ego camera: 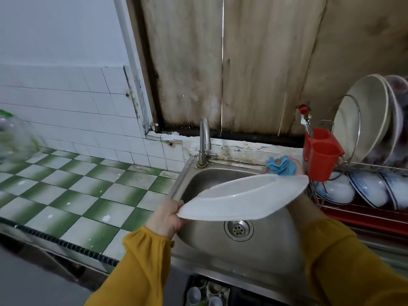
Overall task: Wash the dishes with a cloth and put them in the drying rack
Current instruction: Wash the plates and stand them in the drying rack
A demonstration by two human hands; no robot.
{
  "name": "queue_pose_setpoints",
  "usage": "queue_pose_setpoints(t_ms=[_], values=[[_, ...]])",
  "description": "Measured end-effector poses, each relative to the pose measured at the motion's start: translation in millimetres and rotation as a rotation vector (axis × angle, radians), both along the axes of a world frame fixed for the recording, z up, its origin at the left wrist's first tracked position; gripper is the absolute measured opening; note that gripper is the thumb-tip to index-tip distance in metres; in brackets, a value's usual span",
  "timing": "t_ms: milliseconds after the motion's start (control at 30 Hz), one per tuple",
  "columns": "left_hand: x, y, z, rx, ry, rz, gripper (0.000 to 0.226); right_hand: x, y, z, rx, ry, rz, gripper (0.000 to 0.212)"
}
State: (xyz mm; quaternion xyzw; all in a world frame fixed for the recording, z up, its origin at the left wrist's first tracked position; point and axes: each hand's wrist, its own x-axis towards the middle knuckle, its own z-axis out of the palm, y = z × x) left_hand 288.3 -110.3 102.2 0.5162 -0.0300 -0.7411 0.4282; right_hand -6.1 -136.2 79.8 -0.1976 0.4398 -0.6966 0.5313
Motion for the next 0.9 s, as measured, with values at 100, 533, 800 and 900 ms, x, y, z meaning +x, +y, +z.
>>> queue_pose_setpoints(t_ms=[100, 533, 800, 900], values=[[1, -5, 4, -0.105, -0.059, -0.090, 0.033, -17, 6, 15, 0.056, -0.015, 0.277, 0.051], [-30, 18, 28, -0.613, -0.329, 0.153, 0.024, 107, 64, 7, -0.601, 1.475, 0.519, 0.048], [-31, 41, 37, -0.830, -0.400, 0.138, 0.022, 86, 23, 16, -0.223, 1.270, -0.015, 0.045], [-31, 43, 41, -0.856, -0.406, 0.155, 0.023, 123, 54, 18, -0.651, 1.396, 0.061, 0.048]])
